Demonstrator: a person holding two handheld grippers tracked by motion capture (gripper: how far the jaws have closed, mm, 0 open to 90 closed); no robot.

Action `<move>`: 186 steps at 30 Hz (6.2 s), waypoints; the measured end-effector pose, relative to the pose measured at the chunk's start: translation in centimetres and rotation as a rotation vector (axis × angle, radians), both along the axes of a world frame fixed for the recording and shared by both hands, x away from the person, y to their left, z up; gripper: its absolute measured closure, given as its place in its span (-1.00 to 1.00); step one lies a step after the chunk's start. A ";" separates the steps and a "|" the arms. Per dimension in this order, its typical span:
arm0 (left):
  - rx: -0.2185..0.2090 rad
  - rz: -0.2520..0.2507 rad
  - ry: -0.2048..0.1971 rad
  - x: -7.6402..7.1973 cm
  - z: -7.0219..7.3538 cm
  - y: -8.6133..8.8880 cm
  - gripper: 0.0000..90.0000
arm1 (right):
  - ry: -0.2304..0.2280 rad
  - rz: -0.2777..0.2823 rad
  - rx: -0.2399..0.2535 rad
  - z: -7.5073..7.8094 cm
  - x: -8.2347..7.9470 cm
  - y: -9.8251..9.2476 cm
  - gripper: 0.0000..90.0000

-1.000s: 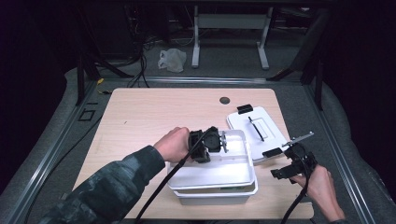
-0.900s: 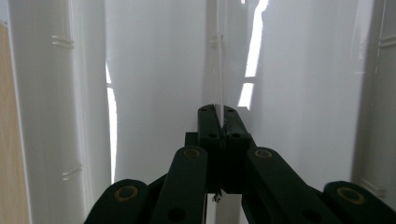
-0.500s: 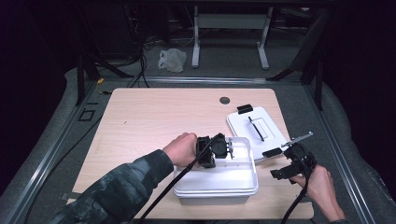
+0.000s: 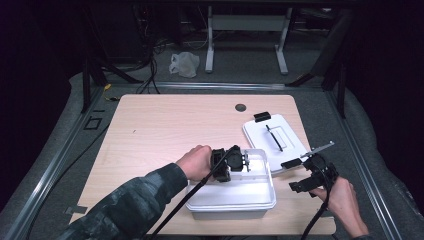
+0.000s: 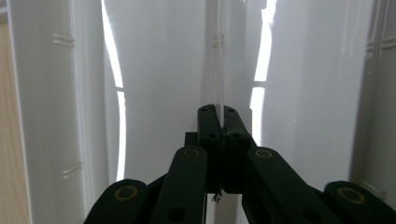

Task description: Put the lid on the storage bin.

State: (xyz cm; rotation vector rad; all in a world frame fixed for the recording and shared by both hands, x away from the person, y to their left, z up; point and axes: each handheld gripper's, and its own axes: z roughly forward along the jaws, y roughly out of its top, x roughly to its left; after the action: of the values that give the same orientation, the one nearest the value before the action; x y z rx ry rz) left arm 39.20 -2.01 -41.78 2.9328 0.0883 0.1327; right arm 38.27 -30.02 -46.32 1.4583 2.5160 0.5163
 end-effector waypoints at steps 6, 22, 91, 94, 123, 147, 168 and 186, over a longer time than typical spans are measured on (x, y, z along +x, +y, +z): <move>-0.012 0.030 0.007 0.0 -0.1 0.1 0.95 | 0.002 0.002 0.000 0.0 0.0 0.0 -0.92; -0.124 0.415 -0.050 1.2 3.4 8.2 -0.66 | 0.007 -0.005 -0.013 0.0 0.2 0.1 -0.91; -0.146 0.915 -0.056 -1.5 -5.7 23.0 -0.93 | 0.121 -0.139 -0.216 -3.2 17.3 6.2 0.85; -0.140 0.915 -0.053 -1.5 -5.8 23.1 -0.93 | 0.119 -0.144 -0.202 -3.2 17.4 5.9 0.87; -0.134 0.953 -0.034 -1.0 -6.6 24.1 -1.00 | 0.000 -0.091 -0.129 4.1 15.5 1.3 0.89; -0.129 0.953 -0.016 -0.7 -7.1 24.2 -1.00 | -0.140 0.348 -0.043 13.0 8.6 5.9 0.89; -0.121 0.959 -0.004 -0.4 -7.4 24.6 -1.00 | -0.136 0.858 -0.067 11.7 2.8 15.0 0.89; -0.102 0.948 0.001 -0.3 -7.8 24.5 -1.00 | -0.089 1.052 -0.116 8.7 1.0 17.2 0.89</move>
State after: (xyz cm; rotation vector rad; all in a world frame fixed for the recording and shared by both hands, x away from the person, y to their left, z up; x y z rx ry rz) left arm 38.86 22.46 -49.54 2.5263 1.4096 0.2469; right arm 39.22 -12.84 -37.63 -0.0431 2.9826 0.5192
